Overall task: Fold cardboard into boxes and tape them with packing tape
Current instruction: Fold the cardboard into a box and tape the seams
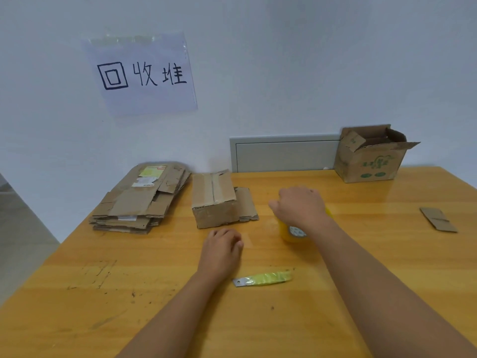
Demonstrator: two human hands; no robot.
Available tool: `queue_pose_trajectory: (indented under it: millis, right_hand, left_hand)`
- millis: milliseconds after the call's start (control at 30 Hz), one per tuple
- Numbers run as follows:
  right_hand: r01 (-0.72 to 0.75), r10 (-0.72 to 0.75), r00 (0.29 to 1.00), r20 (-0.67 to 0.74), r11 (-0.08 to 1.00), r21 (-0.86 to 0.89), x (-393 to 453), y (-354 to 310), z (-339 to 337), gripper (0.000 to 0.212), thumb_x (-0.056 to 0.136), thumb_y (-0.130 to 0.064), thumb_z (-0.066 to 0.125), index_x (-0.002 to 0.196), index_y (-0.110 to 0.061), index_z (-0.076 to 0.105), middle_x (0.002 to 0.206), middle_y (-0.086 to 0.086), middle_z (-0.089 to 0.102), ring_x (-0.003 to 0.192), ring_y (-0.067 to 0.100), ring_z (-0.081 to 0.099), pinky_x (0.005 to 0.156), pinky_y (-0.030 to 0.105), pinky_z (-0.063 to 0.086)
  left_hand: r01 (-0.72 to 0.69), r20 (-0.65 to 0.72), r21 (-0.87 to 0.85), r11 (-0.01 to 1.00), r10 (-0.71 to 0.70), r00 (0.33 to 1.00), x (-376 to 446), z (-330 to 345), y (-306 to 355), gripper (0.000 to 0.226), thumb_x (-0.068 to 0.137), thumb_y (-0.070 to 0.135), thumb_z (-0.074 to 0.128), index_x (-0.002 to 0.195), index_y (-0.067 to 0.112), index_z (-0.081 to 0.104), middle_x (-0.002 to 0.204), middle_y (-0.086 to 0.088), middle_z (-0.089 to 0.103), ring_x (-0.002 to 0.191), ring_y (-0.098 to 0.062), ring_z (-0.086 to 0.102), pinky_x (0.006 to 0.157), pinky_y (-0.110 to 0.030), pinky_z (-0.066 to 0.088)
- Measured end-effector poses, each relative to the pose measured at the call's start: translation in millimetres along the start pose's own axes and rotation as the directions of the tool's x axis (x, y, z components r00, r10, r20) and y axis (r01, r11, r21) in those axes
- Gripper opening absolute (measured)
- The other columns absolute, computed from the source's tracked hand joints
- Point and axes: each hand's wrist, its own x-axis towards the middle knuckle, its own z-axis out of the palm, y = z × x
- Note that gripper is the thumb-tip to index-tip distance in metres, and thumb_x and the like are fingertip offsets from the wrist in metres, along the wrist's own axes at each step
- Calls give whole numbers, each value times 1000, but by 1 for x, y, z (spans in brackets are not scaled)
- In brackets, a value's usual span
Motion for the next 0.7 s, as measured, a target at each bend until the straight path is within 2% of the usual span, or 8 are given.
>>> queue_pose_trajectory:
  millis: [67,200,267,333,467,600,700]
  right_hand:
    - [-31,30,999,-25,997,-70,0,-1,1,33,96,-48,39,93,-19,55,94,3,57,102,26,51,93,43,37]
    - [-31,22,994,-109,997,-75,-1,1,7,32,93,-46,47,101,-20,65,94,1,61,101,24,52,91,39,37]
    - [-30,32,988,-152,999,17,-1,-2,9,33,94,-46,48,102,-19,65,92,0,59,99,23,53,87,38,37]
    - [-16,43,985,-169,988,157,-1,-10,11,32,94,-47,50,100,-19,62,91,-2,59,94,21,51,83,37,36]
    - [-36,99,982,-161,935,354,1,-18,13,28,90,-47,57,82,-21,52,74,-9,51,78,16,49,72,33,36]
    - [-92,173,978,-117,858,505,2,-11,10,31,86,-45,66,73,-22,50,72,-4,54,67,12,47,55,31,31]
    - [-91,181,979,-99,812,576,4,-12,11,33,83,-44,69,72,-19,50,72,0,55,67,17,48,56,33,34]
  left_hand:
    - [38,6,-28,999,-38,999,2,-2,0,20,100,27,53,114,24,67,118,12,62,109,-14,45,89,-25,35]
    - [140,31,-128,982,-137,990,7,-6,-1,24,100,13,48,112,21,67,114,6,62,112,-19,46,82,-23,31]
    - [155,54,-141,978,-149,987,9,-6,-2,27,100,12,48,117,22,67,116,6,62,114,-20,46,83,-22,31]
    - [152,87,-128,980,-142,986,10,-6,-3,34,100,13,47,129,25,61,128,8,59,119,-21,43,89,-22,31]
    - [154,210,-87,984,-133,969,15,-11,-5,49,102,15,44,148,32,42,150,11,42,129,-23,35,106,-27,27]
    - [171,344,-73,983,-136,929,25,-20,-2,55,101,13,41,147,43,39,149,8,36,128,-23,32,110,-30,24]
    - [209,409,-105,972,-150,900,33,-26,2,52,99,13,42,139,46,49,145,6,35,131,-24,30,112,-35,23]
